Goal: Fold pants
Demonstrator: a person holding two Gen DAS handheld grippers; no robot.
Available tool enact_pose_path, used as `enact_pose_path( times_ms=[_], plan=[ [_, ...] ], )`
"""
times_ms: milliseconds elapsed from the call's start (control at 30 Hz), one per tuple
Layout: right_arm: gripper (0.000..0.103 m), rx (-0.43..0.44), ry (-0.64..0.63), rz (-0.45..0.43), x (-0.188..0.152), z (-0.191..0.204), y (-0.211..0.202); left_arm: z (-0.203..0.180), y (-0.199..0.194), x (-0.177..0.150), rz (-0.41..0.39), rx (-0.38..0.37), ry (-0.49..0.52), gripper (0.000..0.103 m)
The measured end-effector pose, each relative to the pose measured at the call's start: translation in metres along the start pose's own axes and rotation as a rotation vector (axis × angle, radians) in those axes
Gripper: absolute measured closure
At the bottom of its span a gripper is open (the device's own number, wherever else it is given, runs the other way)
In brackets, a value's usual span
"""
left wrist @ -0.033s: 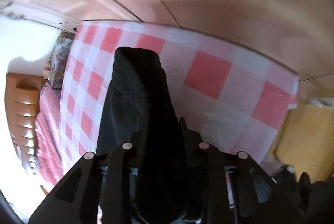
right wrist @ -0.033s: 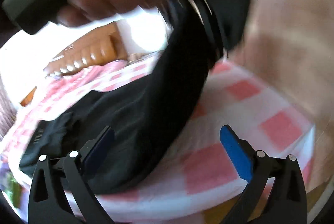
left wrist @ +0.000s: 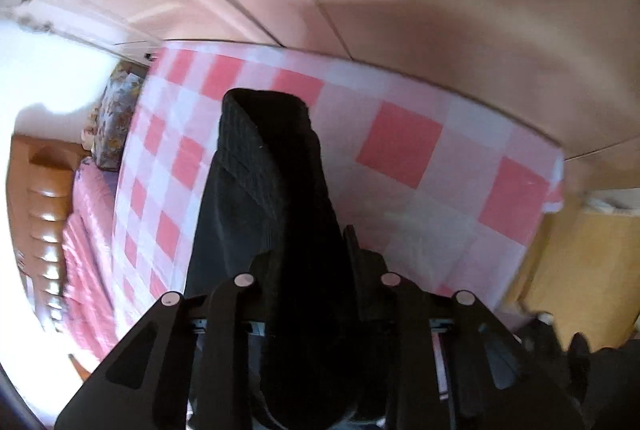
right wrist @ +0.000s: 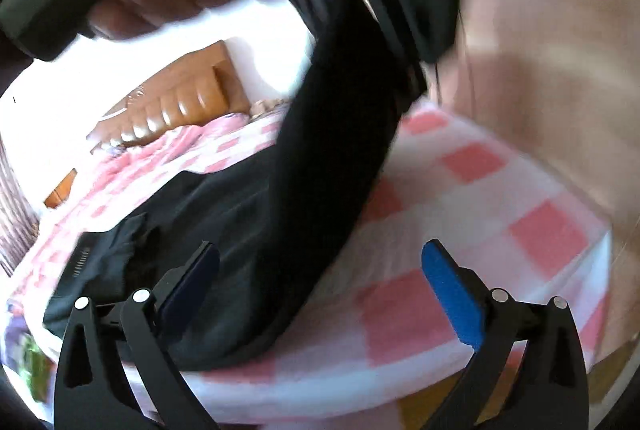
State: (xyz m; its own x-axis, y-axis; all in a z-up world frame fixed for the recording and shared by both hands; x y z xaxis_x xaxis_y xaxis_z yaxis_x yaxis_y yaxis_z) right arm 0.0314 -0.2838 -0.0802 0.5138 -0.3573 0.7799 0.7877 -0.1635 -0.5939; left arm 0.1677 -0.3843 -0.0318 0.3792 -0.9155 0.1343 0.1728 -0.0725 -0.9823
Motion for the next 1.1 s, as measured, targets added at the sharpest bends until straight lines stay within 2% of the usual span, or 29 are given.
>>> enact_pose_path(
  times_ms=[67, 167, 200, 300, 333, 400, 433, 467, 533, 600, 633, 700, 733, 800, 833, 867, 1100],
  plan=[
    [0.005, 0.047, -0.049, 0.022, -0.005, 0.023, 0.003, 0.016, -0.033, -0.018, -0.086, -0.038, -0.056, 0.078],
    [0.005, 0.067, -0.184, -0.006, -0.011, 0.07, 0.003, 0.043, -0.087, -0.057, -0.238, -0.095, -0.164, 0.079],
    [0.005, 0.046, -0.231, -0.018, -0.013, 0.08, 0.003, 0.048, -0.102, -0.069, -0.277, -0.107, -0.191, 0.079],
    [0.005, -0.137, -0.426, -0.078, -0.02, 0.112, 0.013, 0.086, -0.151, -0.131, -0.445, -0.162, -0.321, 0.079],
    [0.005, -0.174, -0.466, -0.084, -0.023, 0.118, 0.014, 0.102, -0.167, -0.166, -0.516, -0.177, -0.382, 0.08],
    [0.005, -0.187, -0.499, -0.102, -0.026, 0.124, 0.011, 0.129, -0.184, -0.224, -0.62, -0.193, -0.486, 0.08],
    [0.005, -0.196, -0.521, -0.127, -0.026, 0.128, 0.006, 0.144, -0.189, -0.265, -0.687, -0.2, -0.558, 0.08],
    [0.005, -0.209, -0.552, -0.159, -0.027, 0.133, 0.002, 0.157, -0.187, -0.309, -0.749, -0.197, -0.628, 0.08],
    [0.005, -0.23, -0.615, -0.214, -0.029, 0.147, -0.001, 0.178, -0.167, -0.383, -0.818, -0.211, -0.77, 0.08],
    [0.005, -0.263, -0.685, -0.251, -0.036, 0.157, 0.0, 0.189, -0.135, -0.448, -0.881, -0.29, -0.903, 0.08],
    [0.005, -0.285, -0.731, -0.264, -0.042, 0.164, 0.004, 0.193, -0.107, -0.487, -0.911, -0.326, -0.99, 0.08],
    [0.005, -0.31, -0.772, -0.307, -0.048, 0.169, 0.004, 0.195, -0.059, -0.531, -0.928, -0.365, -1.118, 0.08],
    [0.005, -0.326, -0.788, -0.321, -0.049, 0.171, 0.003, 0.194, -0.029, -0.552, -0.95, -0.429, -1.183, 0.08],
    [0.005, -0.332, -0.803, -0.318, -0.056, 0.172, -0.001, 0.192, 0.005, -0.568, -0.991, -0.512, -1.241, 0.08],
    [0.005, -0.33, -0.801, -0.311, -0.055, 0.17, 0.0, 0.189, 0.01, -0.572, -1.064, -0.546, -1.227, 0.08],
    [0.005, -0.328, -0.795, -0.302, -0.053, 0.169, 0.001, 0.187, 0.008, -0.573, -1.094, -0.559, -1.213, 0.08],
    [0.005, -0.342, -0.791, -0.292, -0.052, 0.172, 0.002, 0.173, -0.018, -0.562, -1.139, -0.485, -1.155, 0.08]
  ],
)
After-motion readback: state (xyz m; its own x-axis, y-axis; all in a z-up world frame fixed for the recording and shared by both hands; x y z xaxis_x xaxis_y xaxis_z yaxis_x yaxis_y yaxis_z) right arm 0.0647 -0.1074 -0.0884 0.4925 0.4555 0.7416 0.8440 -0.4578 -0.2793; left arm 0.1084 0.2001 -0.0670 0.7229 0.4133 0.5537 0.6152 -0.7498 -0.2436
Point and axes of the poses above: each gripper's, at about its wrist camera, not at the fingertips, and y roughly the way its jaws point, z to its left, x to its top, the point moved 5 cm from there along y, roughly the way its jaws point, and after that the axes turned 15 degrees about -x, right-handed, at the moved point
